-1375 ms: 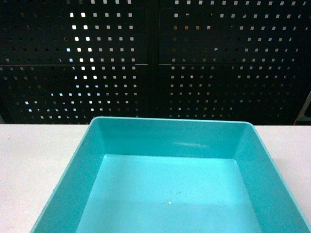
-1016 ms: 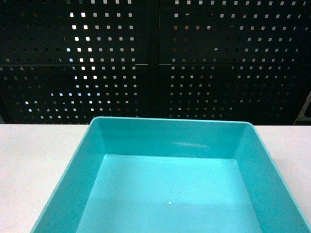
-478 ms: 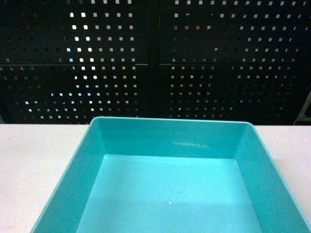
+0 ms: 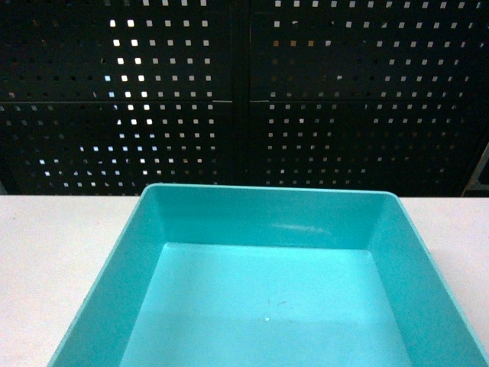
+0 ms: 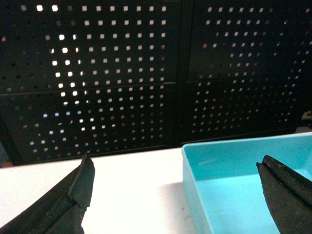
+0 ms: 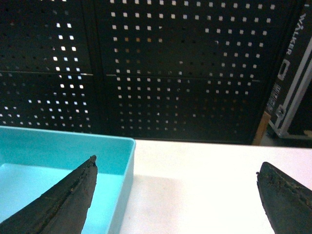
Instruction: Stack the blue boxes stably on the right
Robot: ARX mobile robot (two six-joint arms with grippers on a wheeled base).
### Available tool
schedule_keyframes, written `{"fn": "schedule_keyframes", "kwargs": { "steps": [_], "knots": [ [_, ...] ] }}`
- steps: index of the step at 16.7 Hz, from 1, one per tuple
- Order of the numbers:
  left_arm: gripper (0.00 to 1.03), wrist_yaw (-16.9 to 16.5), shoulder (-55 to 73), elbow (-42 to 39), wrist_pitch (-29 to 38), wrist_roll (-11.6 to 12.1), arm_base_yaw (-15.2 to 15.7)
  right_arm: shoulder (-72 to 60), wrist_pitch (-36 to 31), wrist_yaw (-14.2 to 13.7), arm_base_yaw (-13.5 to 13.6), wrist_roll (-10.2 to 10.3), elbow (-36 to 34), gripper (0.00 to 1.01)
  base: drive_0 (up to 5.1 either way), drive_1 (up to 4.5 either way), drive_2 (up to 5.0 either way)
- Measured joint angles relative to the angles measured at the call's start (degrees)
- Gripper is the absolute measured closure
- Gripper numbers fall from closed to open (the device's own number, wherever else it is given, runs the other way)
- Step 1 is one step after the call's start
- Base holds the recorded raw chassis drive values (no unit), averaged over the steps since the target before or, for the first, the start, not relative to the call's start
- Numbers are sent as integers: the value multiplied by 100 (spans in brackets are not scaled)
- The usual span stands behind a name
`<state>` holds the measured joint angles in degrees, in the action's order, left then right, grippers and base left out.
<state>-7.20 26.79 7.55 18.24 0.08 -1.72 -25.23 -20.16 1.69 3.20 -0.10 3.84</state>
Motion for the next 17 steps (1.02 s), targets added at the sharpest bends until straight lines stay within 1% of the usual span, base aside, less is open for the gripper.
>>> {"fn": "schedule_keyframes", "kwargs": {
  "steps": [2,4,5,7,8,9,11,12,13,14,15,17],
  "knots": [
    [5,-271,879,568,107,20,-85,-732,-601,-22,251,-35,393,3,0,0,0],
    [5,-501,1650,955,125,39,-197,-1434,-953,0,407,-105,699,3,0,0,0],
    [5,-573,2057,1187,22,59,-240,-1757,-1082,33,461,-144,811,3,0,0,0],
    [5,-623,2780,1679,-4,122,-238,-2662,-1285,201,514,-210,1158,3,0,0,0],
    [5,-638,3331,2166,-98,155,-173,-3279,-1239,319,549,-254,1460,3,0,0,0],
    [5,-577,3646,2448,-201,225,-170,-3591,-1117,378,599,-306,1672,3,0,0,0],
    [5,-540,4223,2909,-505,363,-199,-4181,-872,498,717,-535,2098,3,0,0,0],
    [5,-522,4603,3217,-798,393,-262,-4627,-813,551,741,-647,2352,3,0,0,0],
    [5,-387,4898,3434,-935,407,-367,-5029,-752,542,730,-686,2549,3,0,0,0],
    [5,-293,5042,3512,-1019,420,-511,-5268,-798,496,732,-717,2603,3,0,0,0],
    [5,-219,5093,3515,-1051,420,-592,-5366,-802,476,737,-754,2612,3,0,0,0],
    [5,-144,5139,3517,-1056,422,-686,-5460,-809,476,739,-750,2616,3,0,0,0]
  ]
}}
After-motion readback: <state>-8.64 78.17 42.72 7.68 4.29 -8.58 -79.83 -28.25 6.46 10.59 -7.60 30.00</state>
